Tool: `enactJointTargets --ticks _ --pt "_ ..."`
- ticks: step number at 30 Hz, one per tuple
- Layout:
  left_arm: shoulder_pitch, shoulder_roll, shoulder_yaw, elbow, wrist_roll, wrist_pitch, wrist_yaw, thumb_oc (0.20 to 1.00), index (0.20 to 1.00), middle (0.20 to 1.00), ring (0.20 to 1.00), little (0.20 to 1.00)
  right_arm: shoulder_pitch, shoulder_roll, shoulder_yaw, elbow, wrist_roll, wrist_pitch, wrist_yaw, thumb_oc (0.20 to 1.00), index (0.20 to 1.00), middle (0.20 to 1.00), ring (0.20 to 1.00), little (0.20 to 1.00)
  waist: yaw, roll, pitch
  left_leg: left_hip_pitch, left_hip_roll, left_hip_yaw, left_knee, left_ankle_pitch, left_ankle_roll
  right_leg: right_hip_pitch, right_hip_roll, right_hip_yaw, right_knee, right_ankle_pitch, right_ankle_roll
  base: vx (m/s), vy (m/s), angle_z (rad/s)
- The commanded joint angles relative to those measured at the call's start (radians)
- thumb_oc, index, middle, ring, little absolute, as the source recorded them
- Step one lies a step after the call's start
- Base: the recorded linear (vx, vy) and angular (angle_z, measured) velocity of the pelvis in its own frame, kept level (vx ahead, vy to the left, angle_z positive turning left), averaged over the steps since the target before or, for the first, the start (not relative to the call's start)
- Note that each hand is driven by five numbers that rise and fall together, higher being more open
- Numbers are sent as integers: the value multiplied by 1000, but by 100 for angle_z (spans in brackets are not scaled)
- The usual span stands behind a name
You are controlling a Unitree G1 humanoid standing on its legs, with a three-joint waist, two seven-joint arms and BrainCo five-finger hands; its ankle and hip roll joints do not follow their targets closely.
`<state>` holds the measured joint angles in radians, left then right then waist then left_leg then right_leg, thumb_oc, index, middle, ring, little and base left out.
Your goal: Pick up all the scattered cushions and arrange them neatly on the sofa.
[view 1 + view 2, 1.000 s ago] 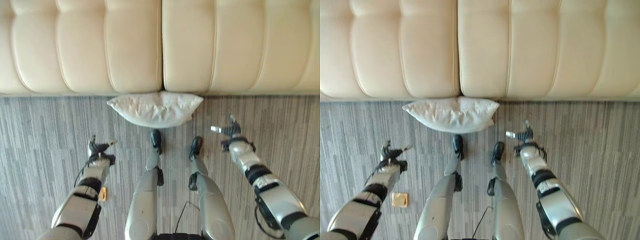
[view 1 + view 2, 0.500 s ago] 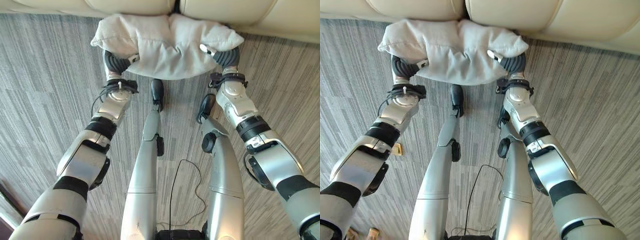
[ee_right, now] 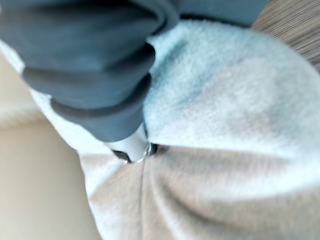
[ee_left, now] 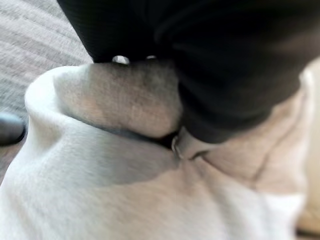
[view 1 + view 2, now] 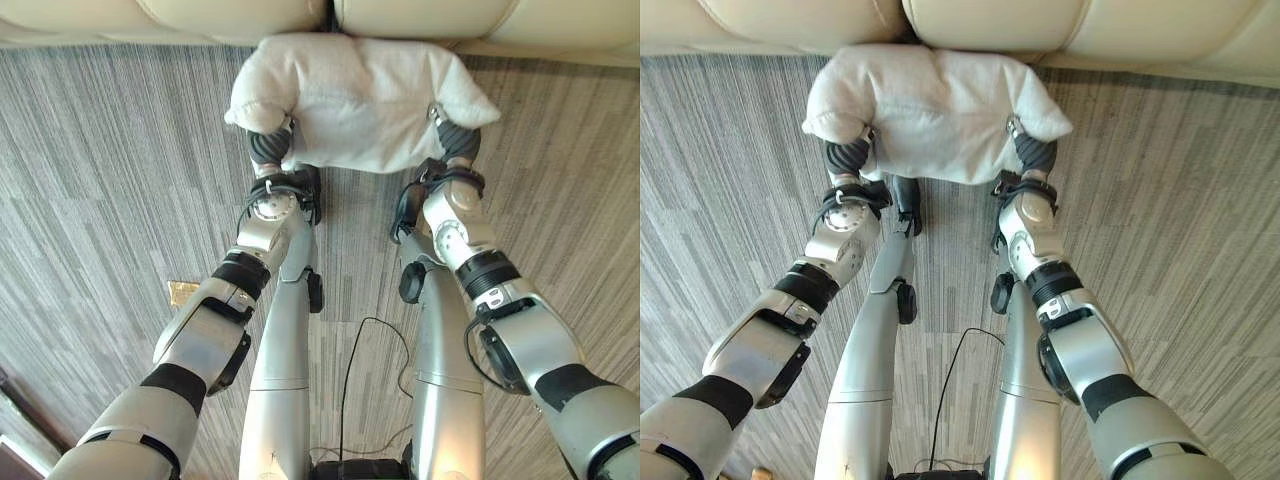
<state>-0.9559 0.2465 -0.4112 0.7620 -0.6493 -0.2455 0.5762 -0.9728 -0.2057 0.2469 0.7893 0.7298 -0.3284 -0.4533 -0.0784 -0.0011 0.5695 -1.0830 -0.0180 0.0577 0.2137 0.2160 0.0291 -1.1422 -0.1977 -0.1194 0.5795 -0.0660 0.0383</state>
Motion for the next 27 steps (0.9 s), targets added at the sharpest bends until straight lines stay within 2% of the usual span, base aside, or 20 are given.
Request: enactJointTargets --ticks 1,3,4,5,6,11,14,16,17,18,20,21,24,26,27 --pt "41 -190 -72 -128 45 -33 -129 200 200 200 200 200 86 85 38 -158 13 -70 99 200 200 200 200 200 15 4 -49 104 12 -8 71 -207 -53 141 60 62 -226 36 38 -36 -10 -24" --pt "73 -175 -69 -162 57 -31 -132 200 200 200 200 200 123 79 38 -186 4 -68 108 200 200 200 200 200 13 0 -49 147 12 -8 53 -205 -54 184 63 58 -246 44 39 -54 -10 -27" --pt "153 -141 -73 -235 82 -19 -149 200 200 200 200 200 201 78 36 -235 -5 -57 124 200 200 200 200 200 12 -5 -50 235 14 -2 19 -203 -56 269 64 45 -278 53 46 -53 -10 -24" --pt "154 -141 -74 -236 82 -19 -149 200 200 200 200 200 203 79 36 -236 -6 -57 124 200 200 200 200 200 12 -5 -49 238 14 -2 16 -202 -56 273 64 45 -281 54 46 -40 -16 -29" --pt "222 -119 -73 -285 86 -13 -164 200 200 200 200 200 274 81 38 -273 -10 -46 142 200 200 200 200 200 17 -11 -59 314 15 5 -19 -199 -56 348 63 31 -322 66 50 -6 -14 -24" --pt "418 -74 -50 -390 84 -8 -209 200 200 200 200 200 463 84 48 -321 -31 -5 183 200 200 200 200 200 26 -26 -120 516 23 24 -109 -192 -55 558 59 4 -422 87 61 38 -3 -12" --pt "497 -58 -41 -430 82 -2 -230 200 200 200 200 200 537 80 57 -351 -46 16 201 200 200 200 200 200 31 -31 -147 596 24 29 -143 -194 -51 641 56 -6 -459 93 65 83 37 -10" --pt "602 -32 -24 -522 77 6 -258 200 200 200 200 200 629 78 64 -406 -61 36 226 200 200 200 200 200 40 -35 -196 703 22 36 -187 -198 -43 748 49 -17 -505 109 76 118 74 -1" --pt "604 -32 -24 -524 77 6 -258 200 200 200 200 200 631 78 65 -407 -62 36 226 200 200 200 200 200 40 -36 -194 708 22 36 -190 -198 -43 753 49 -17 -508 109 76 130 119 8" --pt "663 -14 -7 -580 83 4 -272 200 200 200 200 200 673 75 67 -432 -75 47 240 200 200 200 200 200 52 -37 -228 783 20 44 -223 -203 -40 825 45 -23 -542 122 88 118 146 5" --pt "682 -9 -2 -595 81 4 -276 200 200 200 200 200 685 72 70 -450 -84 52 245 200 200 200 200 200 54 -38 -244 821 18 50 -237 -207 -37 860 43 -22 -558 131 94 124 147 0" --pt "730 5 6 -633 81 10 -290 200 200 200 200 200 713 61 64 -459 -105 66 249 200 200 200 200 200 61 -39 -277 867 9 50 -243 -219 -28 913 36 -24 -580 138 101 106 153 0" --pt "761 13 15 -678 76 13 -286 200 200 200 200 200 724 57 59 -483 -129 77 239 200 200 200 200 200 65 -35 -311 932 -5 48 -256 -238 -11 961 25 -21 -560 140 114 95 206 1" --pt "783 8 19 -685 82 20 -278 200 200 200 200 200 736 53 53 -499 -143 82 239 200 200 200 200 200 62 -25 -325 973 -14 40 -265 -248 3 956 17 -10 -471 148 126 44 187 6" --pt "783 8 19 -685 82 20 -277 200 200 200 200 200 736 53 53 -499 -143 82 239 200 200 200 200 200 62 -26 -324 974 -15 41 -266 -248 4 954 16 -9 -466 145 126 -9 205 3"
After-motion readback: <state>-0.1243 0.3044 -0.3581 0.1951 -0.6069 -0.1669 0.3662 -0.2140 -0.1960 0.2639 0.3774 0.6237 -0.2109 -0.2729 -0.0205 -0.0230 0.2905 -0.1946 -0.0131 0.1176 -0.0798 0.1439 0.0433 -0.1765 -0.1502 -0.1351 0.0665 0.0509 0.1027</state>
